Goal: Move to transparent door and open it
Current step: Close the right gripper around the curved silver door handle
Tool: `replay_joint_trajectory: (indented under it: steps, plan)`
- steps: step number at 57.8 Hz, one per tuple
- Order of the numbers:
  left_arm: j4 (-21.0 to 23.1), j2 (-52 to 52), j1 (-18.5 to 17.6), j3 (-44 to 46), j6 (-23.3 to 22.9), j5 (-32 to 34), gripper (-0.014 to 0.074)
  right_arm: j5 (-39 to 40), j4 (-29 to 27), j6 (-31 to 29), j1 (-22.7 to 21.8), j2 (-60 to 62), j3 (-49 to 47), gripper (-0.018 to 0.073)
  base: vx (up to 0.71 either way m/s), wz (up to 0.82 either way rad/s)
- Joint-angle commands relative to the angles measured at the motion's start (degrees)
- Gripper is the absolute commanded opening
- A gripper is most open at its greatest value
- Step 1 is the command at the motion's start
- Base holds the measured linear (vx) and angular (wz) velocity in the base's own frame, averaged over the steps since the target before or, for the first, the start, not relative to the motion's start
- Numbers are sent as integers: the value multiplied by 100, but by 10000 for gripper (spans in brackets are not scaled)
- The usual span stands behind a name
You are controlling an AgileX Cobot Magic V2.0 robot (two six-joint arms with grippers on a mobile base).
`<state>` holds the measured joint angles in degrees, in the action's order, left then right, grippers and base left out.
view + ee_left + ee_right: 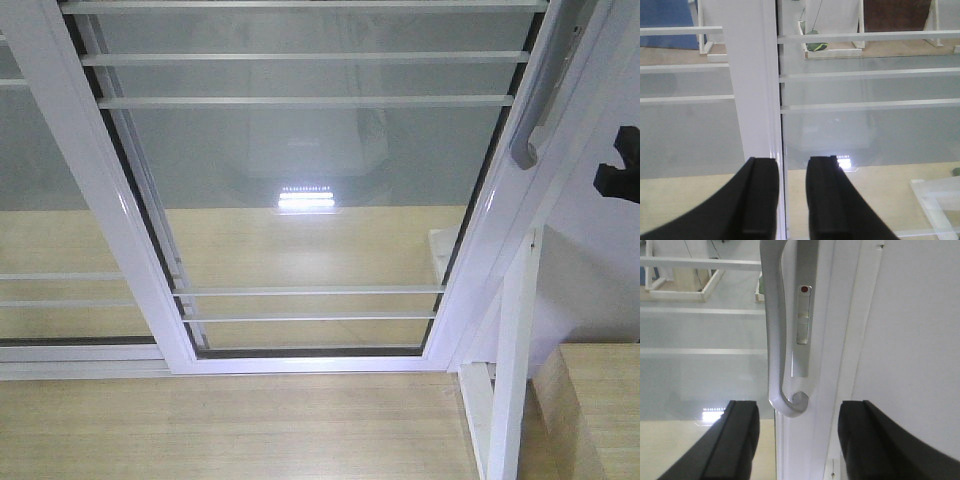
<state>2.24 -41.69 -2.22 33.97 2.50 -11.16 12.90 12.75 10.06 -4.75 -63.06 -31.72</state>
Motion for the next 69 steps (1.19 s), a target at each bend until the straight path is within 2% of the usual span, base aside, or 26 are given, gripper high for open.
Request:
replay_joint_trajectory:
  steps: [1,18,24,33,39,59,69]
  plan:
    - [26,-20,-16,179,9,570,323,804,115,182,-24,-233,-318,442,0,0]
    - [26,-353,-16,179,9,550,323,928,331,267,-24,-1586,-1648,431,0,0]
    - [26,-512,-16,179,9,550,323,928,590,680,-24,-1976,-2062,431,0,0]
    - [26,-642,-16,179,9,556,323,955,1465,1417,-24,-2577,-2633,431,0,0]
    - [26,-641,-16,179,9,556,323,1044,1769,1732,-31,-2915,-2943,431,0,0]
    - [26,-641,-16,179,9,561,323,1044,1772,1829,-31,-3842,-3833,426,0,0]
    - [26,-641,-16,179,9,561,323,1081,1772,1869,-31,-4048,-3943,361,0,0]
